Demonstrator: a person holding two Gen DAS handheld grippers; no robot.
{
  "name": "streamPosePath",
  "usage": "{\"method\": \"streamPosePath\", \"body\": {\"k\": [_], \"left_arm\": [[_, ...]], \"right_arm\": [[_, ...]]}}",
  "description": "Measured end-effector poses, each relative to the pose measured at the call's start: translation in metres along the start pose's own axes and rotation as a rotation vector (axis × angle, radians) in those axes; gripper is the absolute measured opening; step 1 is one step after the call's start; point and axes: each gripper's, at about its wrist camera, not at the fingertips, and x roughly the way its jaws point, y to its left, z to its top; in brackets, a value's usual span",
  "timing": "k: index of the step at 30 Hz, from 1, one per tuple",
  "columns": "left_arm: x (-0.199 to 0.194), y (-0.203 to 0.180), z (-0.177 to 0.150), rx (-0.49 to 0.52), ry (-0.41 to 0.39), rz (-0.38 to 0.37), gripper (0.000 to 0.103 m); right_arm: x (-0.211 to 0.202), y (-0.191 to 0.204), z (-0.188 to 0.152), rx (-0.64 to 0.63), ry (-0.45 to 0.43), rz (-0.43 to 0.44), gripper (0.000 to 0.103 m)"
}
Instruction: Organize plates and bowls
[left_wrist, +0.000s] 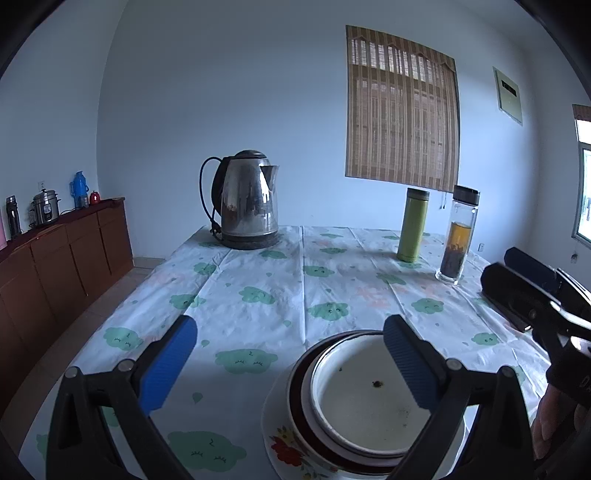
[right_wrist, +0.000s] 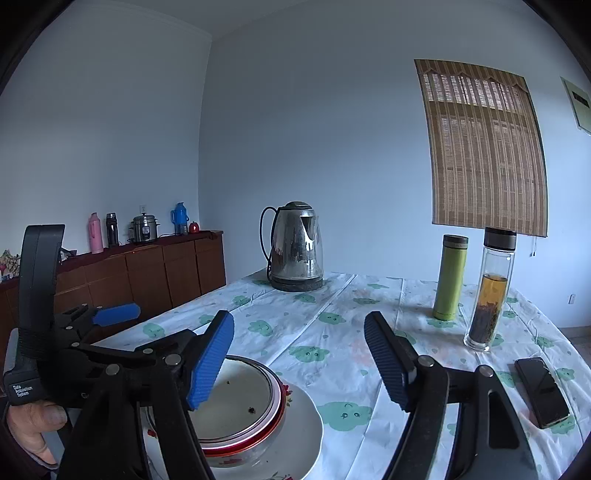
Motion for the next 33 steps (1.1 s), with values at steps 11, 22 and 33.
{"method": "streamPosePath", "body": {"k": [11,22,33], "left_arm": [[-0.0036,0.0018,-0.0003,-0.008,-0.009,0.008,0.103],[-0.0028,0.0029,0.0002,-0.011,-0.004,0.008,0.103],[-0.0029,0.0043,0.0008,-0.010,0.012,-0.002,0.103]], "right_arm": [[-0.0014,0.0015,0.0001,-0.008,-0.006,-0.002,0.075],[-0.0038,0.0012,-0.0002,-0.005,-0.010,-0.011,0.076],[-0.0054,0.0009,0.0009,-0.004,-0.016,-0.019,0.076]]}}
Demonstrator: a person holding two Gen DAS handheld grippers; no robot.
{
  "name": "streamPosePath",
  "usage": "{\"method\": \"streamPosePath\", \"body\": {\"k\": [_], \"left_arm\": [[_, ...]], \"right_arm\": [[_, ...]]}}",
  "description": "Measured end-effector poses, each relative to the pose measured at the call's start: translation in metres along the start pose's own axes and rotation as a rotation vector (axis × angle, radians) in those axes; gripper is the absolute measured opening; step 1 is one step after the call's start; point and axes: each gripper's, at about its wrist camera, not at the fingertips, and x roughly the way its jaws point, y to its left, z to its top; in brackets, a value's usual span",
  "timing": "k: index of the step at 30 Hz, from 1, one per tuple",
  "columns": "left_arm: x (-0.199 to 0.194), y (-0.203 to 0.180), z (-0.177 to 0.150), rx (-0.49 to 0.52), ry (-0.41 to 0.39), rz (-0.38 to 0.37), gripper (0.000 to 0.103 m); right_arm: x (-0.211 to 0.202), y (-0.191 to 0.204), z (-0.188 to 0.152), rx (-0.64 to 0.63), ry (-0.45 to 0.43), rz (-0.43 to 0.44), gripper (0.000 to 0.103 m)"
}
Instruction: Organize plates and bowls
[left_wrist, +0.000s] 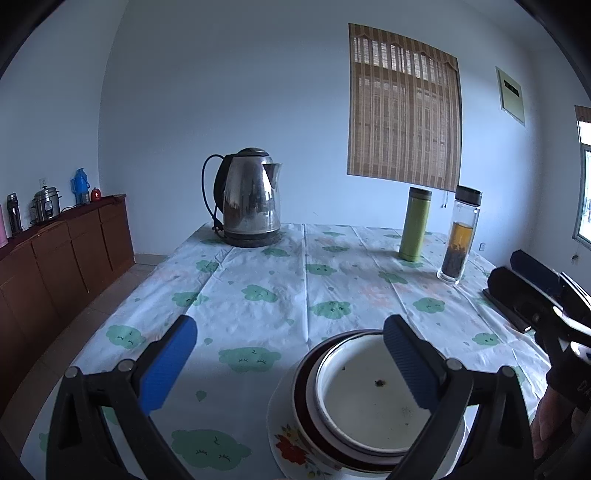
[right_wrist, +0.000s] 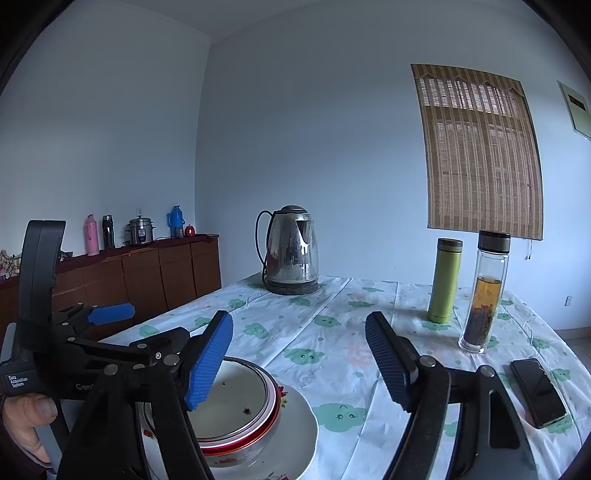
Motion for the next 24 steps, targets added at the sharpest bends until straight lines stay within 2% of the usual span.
{"method": "streamPosePath", "body": {"k": [24], "left_arm": [[0.0006,-0.0010,0.0009,0.005,0.006,0.026,0.103]], "right_arm": [[-0.0026,0.0011,-0.0008,-0.016,-0.025,-0.011,0.076]]}}
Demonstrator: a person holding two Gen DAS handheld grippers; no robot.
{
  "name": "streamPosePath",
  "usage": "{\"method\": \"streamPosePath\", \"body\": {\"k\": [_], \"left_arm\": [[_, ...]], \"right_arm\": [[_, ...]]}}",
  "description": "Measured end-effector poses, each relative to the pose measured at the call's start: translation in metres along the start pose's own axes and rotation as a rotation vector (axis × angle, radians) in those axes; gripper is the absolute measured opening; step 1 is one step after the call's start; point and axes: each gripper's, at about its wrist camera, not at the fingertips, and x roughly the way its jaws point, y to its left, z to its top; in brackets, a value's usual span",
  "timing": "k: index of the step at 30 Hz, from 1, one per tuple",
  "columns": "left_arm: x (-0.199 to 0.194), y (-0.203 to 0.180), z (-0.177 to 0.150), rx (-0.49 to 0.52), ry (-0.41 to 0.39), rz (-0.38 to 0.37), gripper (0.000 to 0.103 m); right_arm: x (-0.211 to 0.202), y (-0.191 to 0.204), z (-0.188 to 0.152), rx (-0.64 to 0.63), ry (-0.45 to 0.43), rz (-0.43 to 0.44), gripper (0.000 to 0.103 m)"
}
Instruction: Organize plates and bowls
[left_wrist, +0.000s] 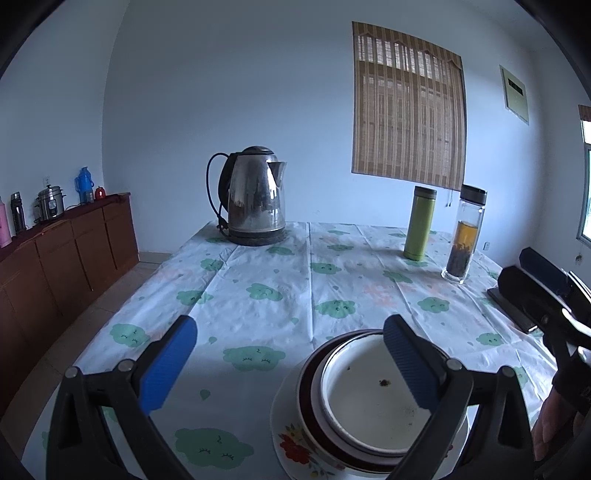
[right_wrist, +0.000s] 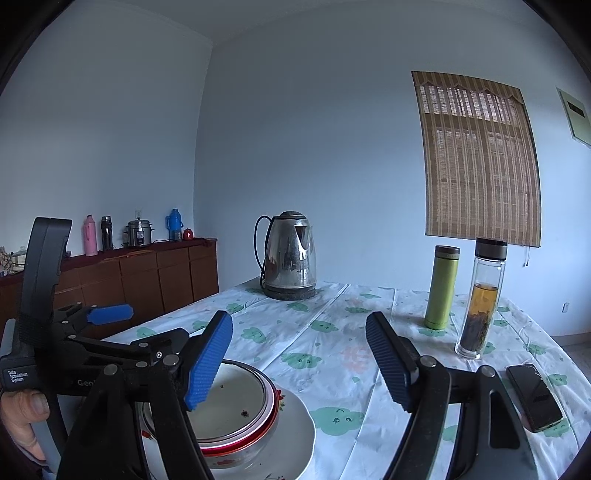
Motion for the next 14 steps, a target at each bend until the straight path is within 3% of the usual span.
{"method": "streamPosePath", "body": {"k": [14], "left_arm": [[-0.0010,0.0050,0.0009,-0.005,-0.013,0.025,0.103]], "right_arm": [[-0.0001,0.0014,-0.0008,-0.008,0.000,-0.001,0.077]]}}
